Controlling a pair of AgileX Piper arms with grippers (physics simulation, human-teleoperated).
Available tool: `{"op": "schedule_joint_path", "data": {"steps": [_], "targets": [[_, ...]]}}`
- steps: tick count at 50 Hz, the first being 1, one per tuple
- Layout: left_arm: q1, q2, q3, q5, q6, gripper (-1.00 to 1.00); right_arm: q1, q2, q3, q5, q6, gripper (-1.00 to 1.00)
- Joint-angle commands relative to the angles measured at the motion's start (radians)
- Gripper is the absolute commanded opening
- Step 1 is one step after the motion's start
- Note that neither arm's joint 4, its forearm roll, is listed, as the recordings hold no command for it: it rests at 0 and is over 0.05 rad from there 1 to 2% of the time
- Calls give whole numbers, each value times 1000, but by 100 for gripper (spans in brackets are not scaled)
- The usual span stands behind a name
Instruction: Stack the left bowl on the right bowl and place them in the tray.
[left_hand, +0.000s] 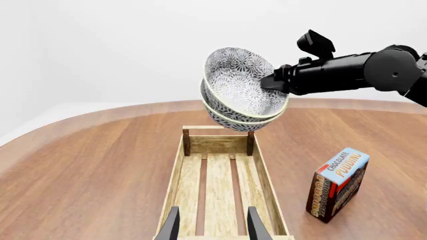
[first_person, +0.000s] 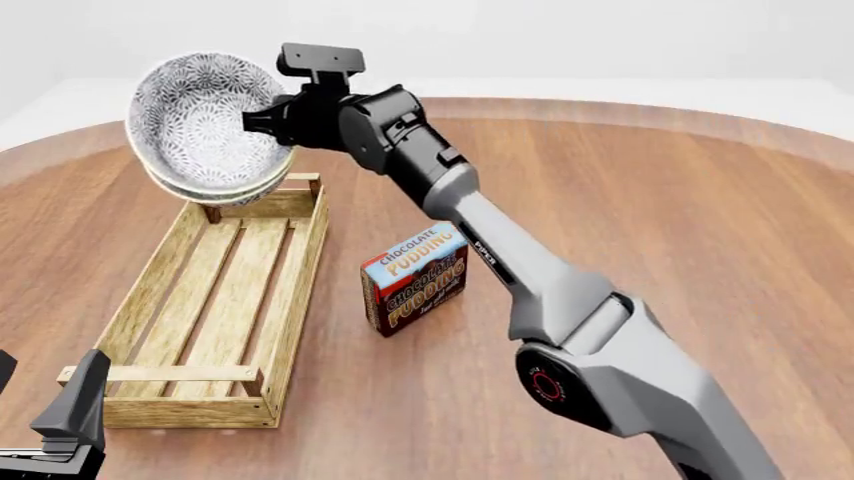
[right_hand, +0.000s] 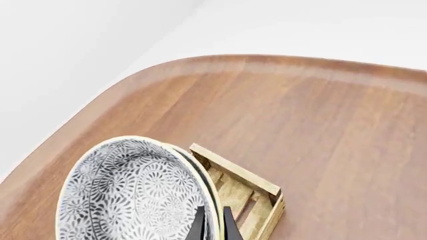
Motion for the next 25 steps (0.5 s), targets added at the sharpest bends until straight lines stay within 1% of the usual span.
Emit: {"op": "schedule_joint_path", "data": {"steps": [1,12,25], "targets": [[0,0,0,0,0,100,34,31,-11,-46,22,-100],[0,0,0,0,0,100,57,55,-8,-61,37,-100],[0,0,0,0,0,100,64,75,-5,-70,42,-100]]}}
